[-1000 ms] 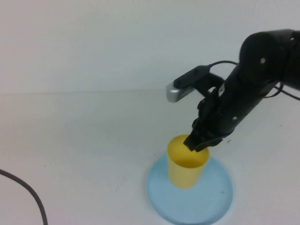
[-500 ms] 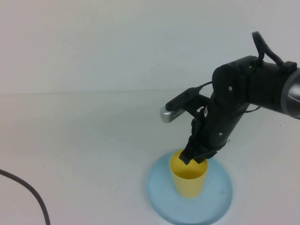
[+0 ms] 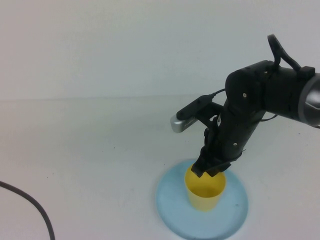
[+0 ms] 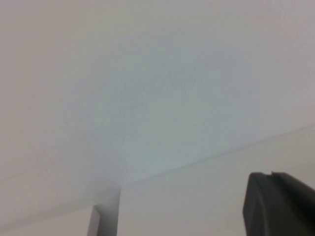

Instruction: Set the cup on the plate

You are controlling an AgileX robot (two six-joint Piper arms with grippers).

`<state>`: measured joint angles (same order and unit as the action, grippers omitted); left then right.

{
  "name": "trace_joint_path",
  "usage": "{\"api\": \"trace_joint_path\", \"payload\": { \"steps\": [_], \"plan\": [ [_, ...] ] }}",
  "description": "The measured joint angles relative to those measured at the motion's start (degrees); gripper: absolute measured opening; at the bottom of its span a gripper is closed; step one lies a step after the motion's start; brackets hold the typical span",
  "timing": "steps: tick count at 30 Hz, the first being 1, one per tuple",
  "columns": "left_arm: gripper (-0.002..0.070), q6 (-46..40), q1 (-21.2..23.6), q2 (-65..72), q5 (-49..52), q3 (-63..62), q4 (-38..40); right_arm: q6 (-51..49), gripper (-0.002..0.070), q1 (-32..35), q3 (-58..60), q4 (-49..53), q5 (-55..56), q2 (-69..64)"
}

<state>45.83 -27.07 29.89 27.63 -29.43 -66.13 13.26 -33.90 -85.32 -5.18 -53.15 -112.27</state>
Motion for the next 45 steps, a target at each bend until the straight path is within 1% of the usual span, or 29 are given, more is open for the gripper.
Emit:
{"api": "trace_joint_path", "payload": {
  "steps": [3, 7, 9, 12, 16, 21, 23, 25, 28, 31, 33, 35, 39, 42, 45],
  "plan": [
    [0.0001, 0.0, 0.0, 0.0, 0.0, 0.0, 0.0, 0.0, 0.0161, 0.0, 0.0, 0.0, -0.4, -0.4],
    [0.0001, 0.0, 0.0, 0.0, 0.0, 0.0, 0.0, -0.9, 0.03, 0.0, 0.0, 0.0, -0.7, -0.7],
    [0.0001, 0.0, 0.0, 0.0, 0.0, 0.0, 0.0, -2.0, 0.035, 0.0, -0.3, 0.1, -0.9, -0.4],
    [0.0001, 0.4, 0.0, 0.0, -0.2, 0.0, 0.1, -2.7, 0.0381, -0.1, -1.7, 0.3, -0.9, 1.8],
    [0.0001, 0.4, 0.0, 0.0, -2.1, 0.0, 0.1, -3.0, 0.0386, -0.1, -3.4, 0.6, -0.8, 9.4],
    [0.0001, 0.4, 0.0, 0.0, -4.6, 0.0, 0.1, -3.1, 0.0354, -0.1, -3.5, 3.3, -1.4, 20.5],
    [0.0001, 0.4, 0.0, 0.0, -5.6, 0.6, 0.1, -3.1, 0.033, -0.1, -2.4, 4.0, -1.4, 25.5],
    [0.0001, 0.4, 0.0, -0.7, -8.6, 1.4, -0.1, -3.2, 0.0291, -0.1, -0.3, 4.3, -1.2, 30.5],
    [0.0001, 0.4, 0.0, -3.0, -16.5, 3.2, -1.9, -2.9, 0.021, -0.1, 6.4, 4.3, 0.1, 37.7],
    [0.0001, 0.4, 0.0, -5.8, -21.6, 5.2, -4.0, -2.7, 0.0115, -0.1, 16.1, 4.3, 3.1, 45.0],
    [0.0001, 0.6, 0.0, -7.5, -21.5, 6.3, -4.0, -2.6, 0.0054, -0.1, 24.1, 3.9, 6.3, 50.5],
    [0.0001, 1.0, 0.0, -9.6, -20.3, 7.4, -4.0, -2.4, 0.0025, -0.2, 31.3, 2.9, 9.5, 55.7],
    [0.0001, 2.7, 0.0, -14.6, -19.0, 9.3, -3.9, -2.2, 0.0006, -0.2, 45.8, 2.1, 15.9, 68.3],
    [0.0001, 3.0, 0.0, -17.8, -19.3, 11.0, -3.8, -2.1, 0.0003, -0.2, 53.8, 1.9, 18.9, 76.5],
    [0.0001, 3.3, 0.0, -19.0, -19.3, 13.0, -3.8, -2.1, 0.0002, -0.2, 59.0, 1.9, 20.3, 81.8]
  ]
}}
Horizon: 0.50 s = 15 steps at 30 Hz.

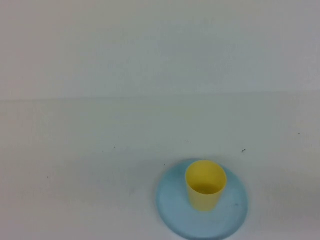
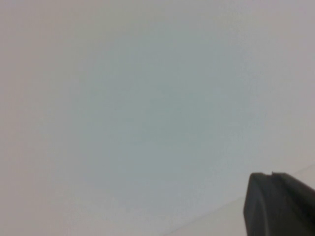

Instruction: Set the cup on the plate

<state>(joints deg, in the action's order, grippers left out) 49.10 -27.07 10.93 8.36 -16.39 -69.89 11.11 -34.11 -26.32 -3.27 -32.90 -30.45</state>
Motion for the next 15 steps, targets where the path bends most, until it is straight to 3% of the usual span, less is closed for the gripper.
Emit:
{"api": "trace_joint_path", "payload": {
  "steps": [15],
  "plan": [
    [0.0001, 1.6, 0.0, 0.0, -1.2, 1.1, -0.6, 0.0, 0.0001, 0.0, 5.8, 2.1, 1.8, 4.3]
  ]
}}
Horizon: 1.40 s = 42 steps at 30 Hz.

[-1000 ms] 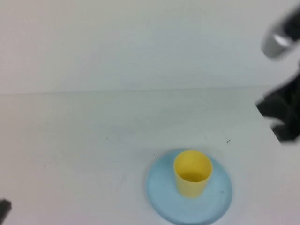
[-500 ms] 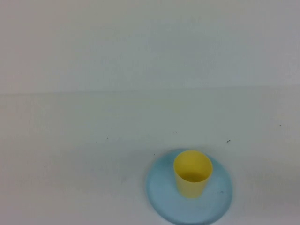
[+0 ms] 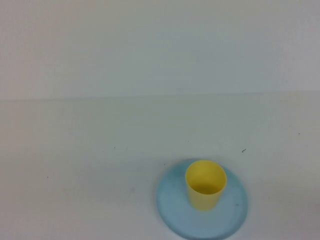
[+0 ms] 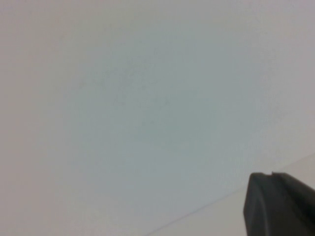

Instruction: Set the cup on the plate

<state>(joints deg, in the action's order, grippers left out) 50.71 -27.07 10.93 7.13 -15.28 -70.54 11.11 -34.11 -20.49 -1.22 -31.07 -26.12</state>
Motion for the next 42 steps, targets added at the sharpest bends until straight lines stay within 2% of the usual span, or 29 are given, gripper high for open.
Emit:
{"api": "trace_joint_path", "payload": {
  "steps": [36, 38, 41, 42],
  "plan": [
    [0.0001, -0.8, 0.0, 0.7, -0.1, 0.8, -1.3, 0.0, 0.0001, 0.0, 0.3, 0.3, -2.8, 0.0],
    [0.0001, -0.8, 0.0, 0.7, 0.9, 1.3, 4.5, 0.0, 0.0001, 0.0, 0.3, 0.3, -2.8, 0.0],
    [0.0001, -1.5, 0.1, 0.6, 6.0, 1.4, 24.5, 0.0, 0.0001, 0.0, 0.3, 0.3, -2.9, 0.0],
    [0.0001, -3.1, 0.1, 0.3, 9.8, 1.4, 28.3, 0.0, 0.0001, 0.0, 0.3, 0.3, -3.1, 0.0]
  ]
}}
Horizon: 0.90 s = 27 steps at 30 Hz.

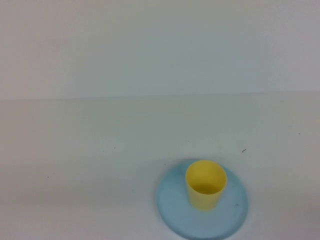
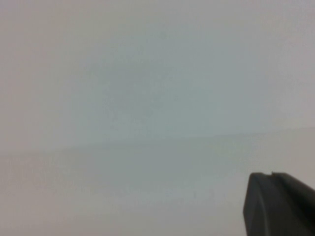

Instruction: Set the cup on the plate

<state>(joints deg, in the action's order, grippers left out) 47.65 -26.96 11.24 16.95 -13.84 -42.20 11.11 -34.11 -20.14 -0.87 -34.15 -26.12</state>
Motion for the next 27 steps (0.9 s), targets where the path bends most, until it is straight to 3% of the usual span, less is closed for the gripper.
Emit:
{"api": "trace_joint_path", "payload": {
  "steps": [4, 8, 12, 14, 19, 23, 27],
  "plan": [
    [0.0001, -9.2, 0.7, -2.9, 11.7, 0.4, 7.4, 0.0, 0.0001, 0.0, 0.0, 0.0, -0.2, 0.0],
    [0.0001, -22.6, 5.9, -6.7, 1.5, 3.6, 13.4, 0.0, 0.0001, 0.0, 0.0, 0.0, -0.3, 0.0],
    [0.0001, -49.1, 16.2, -8.6, -10.6, 7.1, 37.0, 0.0, 0.0001, 0.0, 0.0, 0.0, -0.5, 0.0],
    [0.0001, -55.8, 21.4, -8.7, -11.9, 8.8, 46.5, 0.0, 0.0001, 0.0, 0.0, 0.0, -0.6, 0.0],
    [0.0001, -54.3, 30.2, -9.5, -11.7, 12.9, 47.3, 0.0, 0.0001, 0.0, 0.0, 0.1, -0.6, 0.0],
    [0.0001, -52.7, 30.7, -11.2, -6.8, 15.7, 46.4, 0.0, 0.0001, 0.0, 0.0, 0.1, -0.6, 0.0],
    [0.0001, -51.9, 30.6, -12.7, -8.3, 15.8, 45.8, 0.0, 0.0001, 0.0, 0.0, 0.1, -0.6, 0.0]
  ]
}}
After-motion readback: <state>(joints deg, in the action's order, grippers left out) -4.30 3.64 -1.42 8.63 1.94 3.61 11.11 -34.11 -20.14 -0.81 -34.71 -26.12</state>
